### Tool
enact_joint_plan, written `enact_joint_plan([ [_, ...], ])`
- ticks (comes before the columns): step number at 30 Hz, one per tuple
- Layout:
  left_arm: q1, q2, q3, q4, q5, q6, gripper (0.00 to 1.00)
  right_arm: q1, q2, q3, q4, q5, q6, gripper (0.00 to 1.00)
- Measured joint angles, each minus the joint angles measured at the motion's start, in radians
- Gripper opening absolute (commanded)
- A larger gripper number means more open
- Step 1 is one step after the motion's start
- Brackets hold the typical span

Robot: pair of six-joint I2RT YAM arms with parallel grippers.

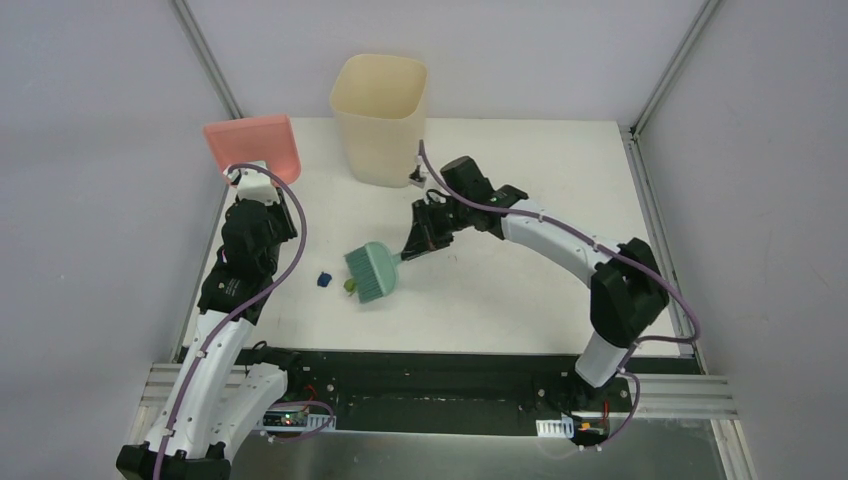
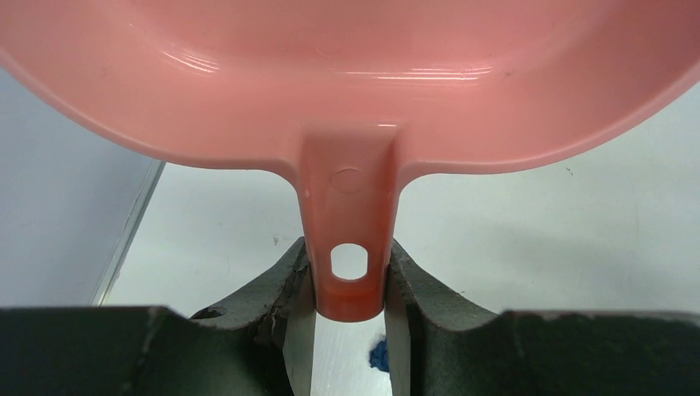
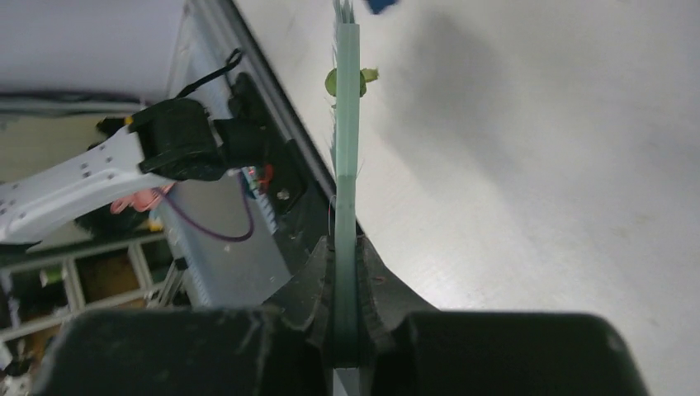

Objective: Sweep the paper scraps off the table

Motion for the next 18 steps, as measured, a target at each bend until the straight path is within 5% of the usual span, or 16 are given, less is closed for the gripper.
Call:
enact_joint_plan([
  [7, 0.000, 0.000, -0.001, 0.000, 0.018, -0.001, 0.00, 0.097, 0.246, 0.269, 0.036, -0.165, 0.037, 0.00],
  [18, 0.000, 0.004, -0.001, 0.000, 0.027, -0.001, 0.00, 0.124, 0.618, 0.566, 0.233, -0.163, 0.327, 0.00],
])
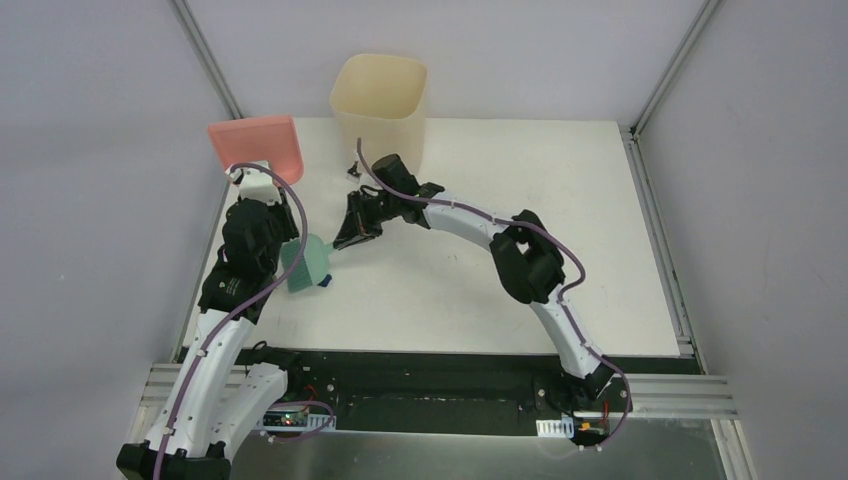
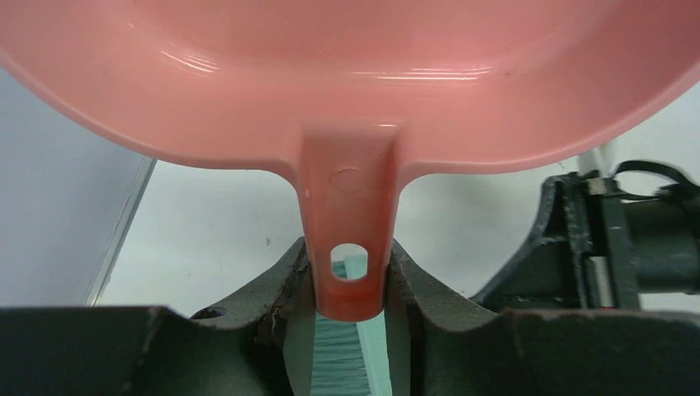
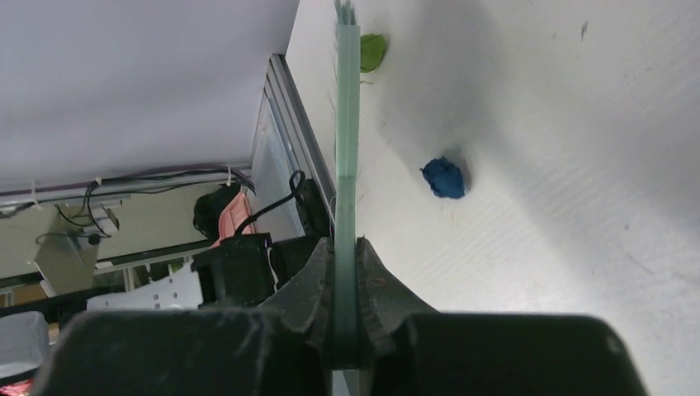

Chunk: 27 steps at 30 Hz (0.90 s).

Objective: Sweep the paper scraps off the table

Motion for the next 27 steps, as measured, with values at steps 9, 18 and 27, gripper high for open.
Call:
enact_joint_plan([
  [9, 0.000, 0.000, 0.000, 0.000, 0.017, 0.000, 0.00, 0.113, 0.139, 0.129, 0.043, 0.066, 0.219, 0.00],
  [18, 0.000, 0.001, 0.000, 0.000, 0.018, 0.000, 0.00, 0.187, 0.146, 0.167, -0.155, 0.285, 0.288, 0.00],
  [27, 0.000, 0.006, 0.000, 0.000, 0.022, 0.000, 0.00, 0.031, -0.154, -0.180, -0.271, 0.382, 0.274, 0.00],
])
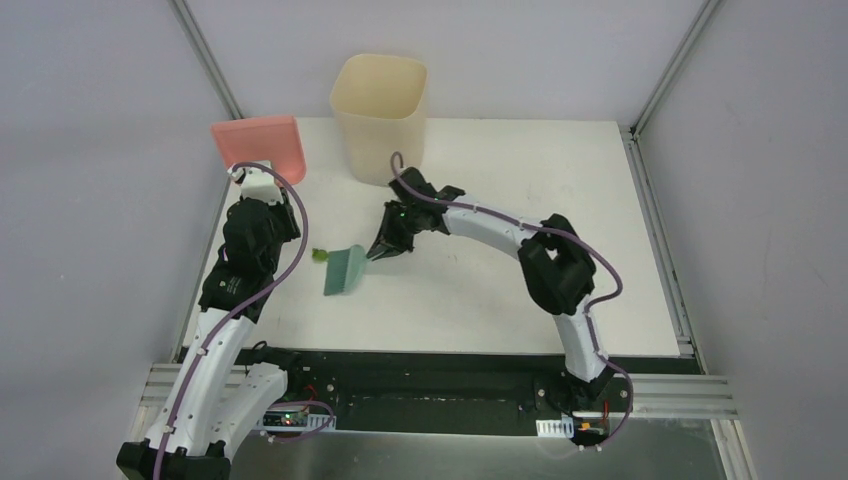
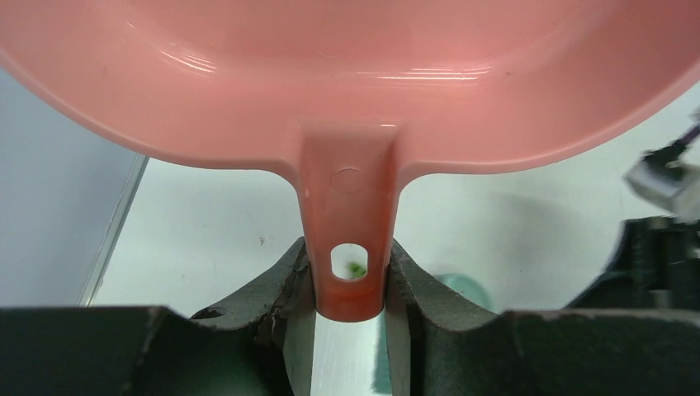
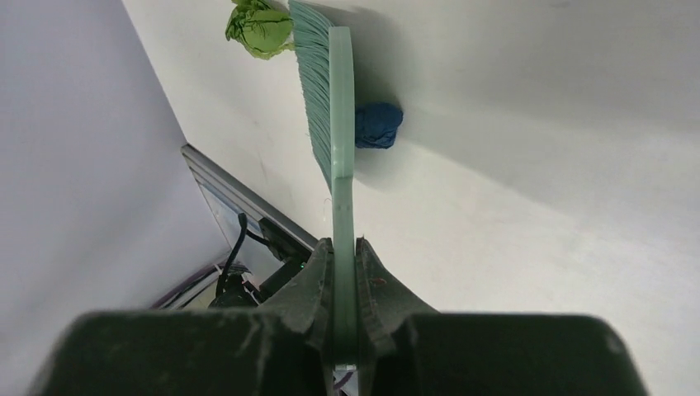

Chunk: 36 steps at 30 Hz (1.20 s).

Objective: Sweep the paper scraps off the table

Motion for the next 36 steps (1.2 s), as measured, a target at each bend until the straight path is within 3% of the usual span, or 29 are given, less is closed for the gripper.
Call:
enact_joint_plan([
  [16, -0.011, 0.114, 0.005, -0.018, 0.048, 0.001, 0.00, -0.452, -0.447, -0.442, -0.168, 0.025, -0.168, 0.00],
  [23, -0.198, 0.200, 0.101, -0.137, 0.050, 0.017, 0.00, -0.626, -0.642, -0.542, -0.324, 0.063, -0.208, 0.00],
  [29, -0.265, 0.258, 0.219, -0.290, 0.155, 0.028, 0.00, -0.749, -0.718, -0.472, -0.475, 0.094, -0.218, 0.00],
  [36, -0.349, 0.383, 0.233, -0.441, 0.291, 0.089, 0.00, -0.807, -0.856, -0.309, -0.568, 0.096, -0.222, 0.00],
])
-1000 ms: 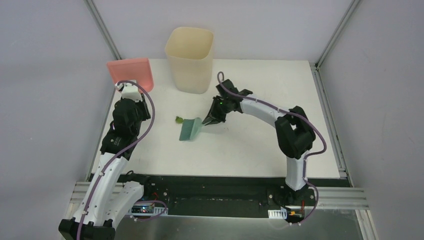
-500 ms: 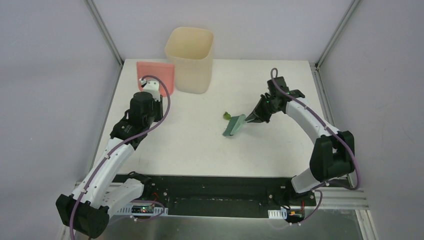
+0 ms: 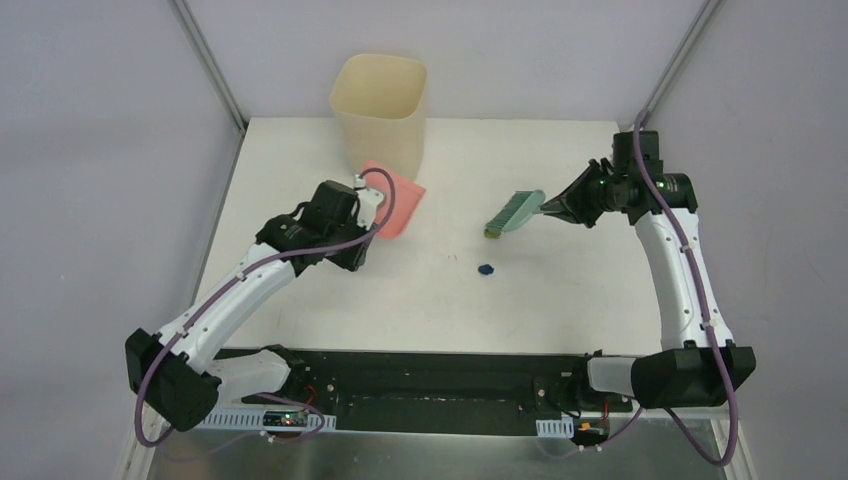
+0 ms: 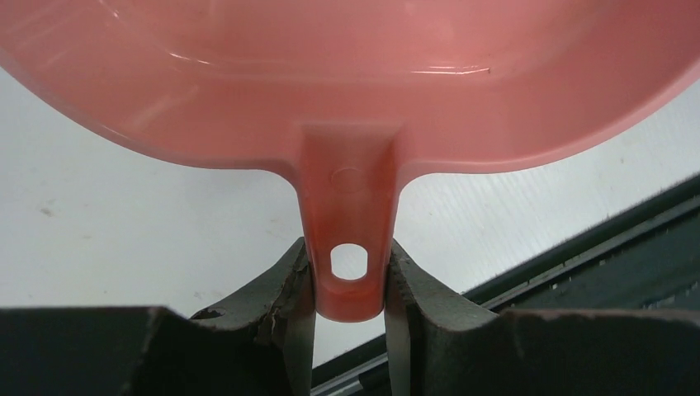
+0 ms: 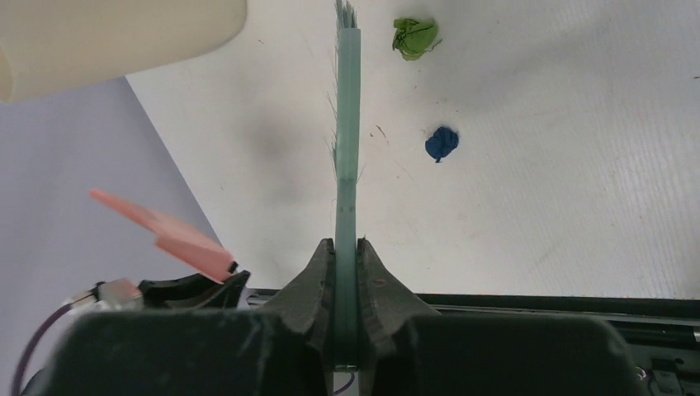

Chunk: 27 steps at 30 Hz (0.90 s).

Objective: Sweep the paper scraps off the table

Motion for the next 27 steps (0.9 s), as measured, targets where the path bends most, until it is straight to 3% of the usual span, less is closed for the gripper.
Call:
enact_joint_plan([
  [9, -0.193, 0.243, 0.081, -0.116, 0.026, 0.072, 0.00, -0.026, 0.038, 0.108, -0.089, 0.001, -0.002, 0.00],
  [17, -0.281, 0.451, 0.085, -0.143, 0.081, 0.103, 0.02, -0.026, 0.056, 0.105, -0.072, 0.001, -0.002, 0.00],
  [18, -0.291, 0.483, 0.085, -0.140, 0.088, 0.105, 0.03, -0.026, 0.056, 0.099, -0.061, 0.001, -0.002, 0.24],
  [19, -0.303, 0.518, 0.085, -0.134, 0.097, 0.104, 0.04, -0.026, 0.056, 0.090, -0.050, 0.001, -0.002, 0.01],
  [21, -0.321, 0.571, 0.085, -0.124, 0.101, 0.104, 0.07, -0.026, 0.056, 0.068, -0.034, 0.008, -0.008, 0.00],
  [24, -0.332, 0.613, 0.085, -0.101, 0.102, 0.103, 0.16, -0.026, 0.056, 0.036, -0.027, 0.020, -0.451, 0.00],
  [27, -0.335, 0.623, 0.085, -0.075, 0.101, 0.103, 0.26, -0.026, 0.056, 0.014, -0.020, 0.016, -0.753, 0.00],
])
